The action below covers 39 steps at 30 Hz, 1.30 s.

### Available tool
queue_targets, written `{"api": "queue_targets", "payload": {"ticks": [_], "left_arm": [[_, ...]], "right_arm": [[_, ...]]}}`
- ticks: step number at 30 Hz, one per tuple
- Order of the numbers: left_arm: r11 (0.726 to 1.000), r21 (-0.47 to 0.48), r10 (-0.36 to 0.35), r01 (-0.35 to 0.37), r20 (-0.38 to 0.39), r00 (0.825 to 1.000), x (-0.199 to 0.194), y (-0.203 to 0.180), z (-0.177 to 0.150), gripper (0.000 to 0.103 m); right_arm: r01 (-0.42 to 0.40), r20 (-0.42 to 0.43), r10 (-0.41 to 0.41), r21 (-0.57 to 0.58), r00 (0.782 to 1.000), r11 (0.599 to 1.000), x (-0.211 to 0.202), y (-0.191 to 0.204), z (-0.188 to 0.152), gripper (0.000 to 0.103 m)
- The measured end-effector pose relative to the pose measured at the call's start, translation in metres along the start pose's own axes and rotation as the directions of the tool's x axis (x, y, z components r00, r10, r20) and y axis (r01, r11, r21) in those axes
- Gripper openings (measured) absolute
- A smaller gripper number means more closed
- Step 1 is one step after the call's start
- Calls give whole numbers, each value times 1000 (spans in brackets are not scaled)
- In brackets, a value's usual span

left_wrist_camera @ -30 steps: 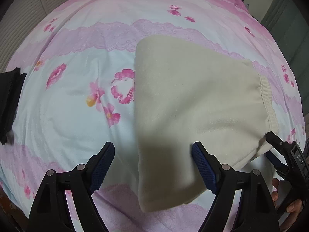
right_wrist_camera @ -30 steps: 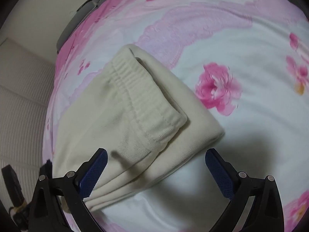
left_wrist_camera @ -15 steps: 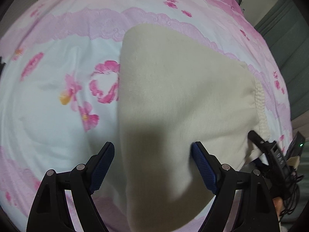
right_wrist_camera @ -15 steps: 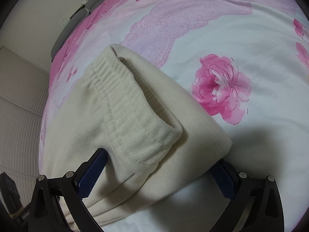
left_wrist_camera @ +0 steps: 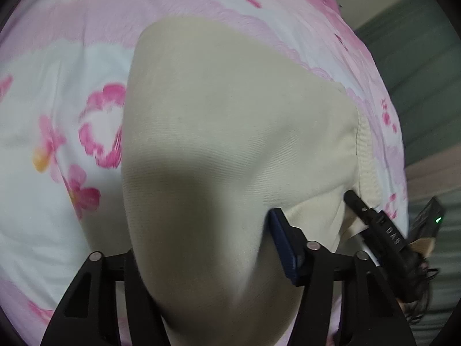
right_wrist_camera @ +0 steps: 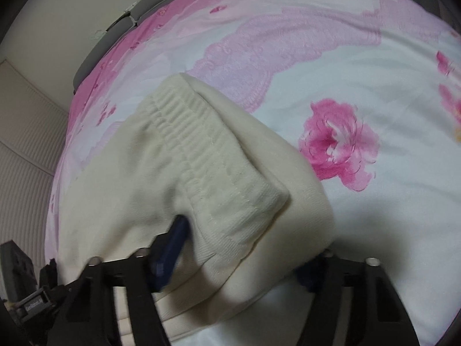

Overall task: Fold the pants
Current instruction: 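Lift the cream pants with both grippers and carry them toward the black garment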

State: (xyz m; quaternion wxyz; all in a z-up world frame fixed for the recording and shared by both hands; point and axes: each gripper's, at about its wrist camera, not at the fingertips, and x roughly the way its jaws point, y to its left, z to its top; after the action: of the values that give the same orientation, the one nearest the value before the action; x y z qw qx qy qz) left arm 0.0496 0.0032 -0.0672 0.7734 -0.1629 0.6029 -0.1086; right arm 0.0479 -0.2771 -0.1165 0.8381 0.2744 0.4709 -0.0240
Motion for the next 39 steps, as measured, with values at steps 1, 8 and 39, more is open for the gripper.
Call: {"api": "queue_targets", "payload": {"ticks": [1,8,39], "left_arm": [[1000,19,16,-16,3,1000,-3,-4,-1,51],[998,18,65,-65,32,997,-25,-10,0,31],[984,22,169,-178,215,962,-228,20,5,26]], "right_arm": [[7,1,-7,2,1000,1000,-4,1,0,50],[45,32,-41,-149,999,988,-42,35,7,39],[-112,50,149,-445,988,889,-180,193,-26,28]]}}
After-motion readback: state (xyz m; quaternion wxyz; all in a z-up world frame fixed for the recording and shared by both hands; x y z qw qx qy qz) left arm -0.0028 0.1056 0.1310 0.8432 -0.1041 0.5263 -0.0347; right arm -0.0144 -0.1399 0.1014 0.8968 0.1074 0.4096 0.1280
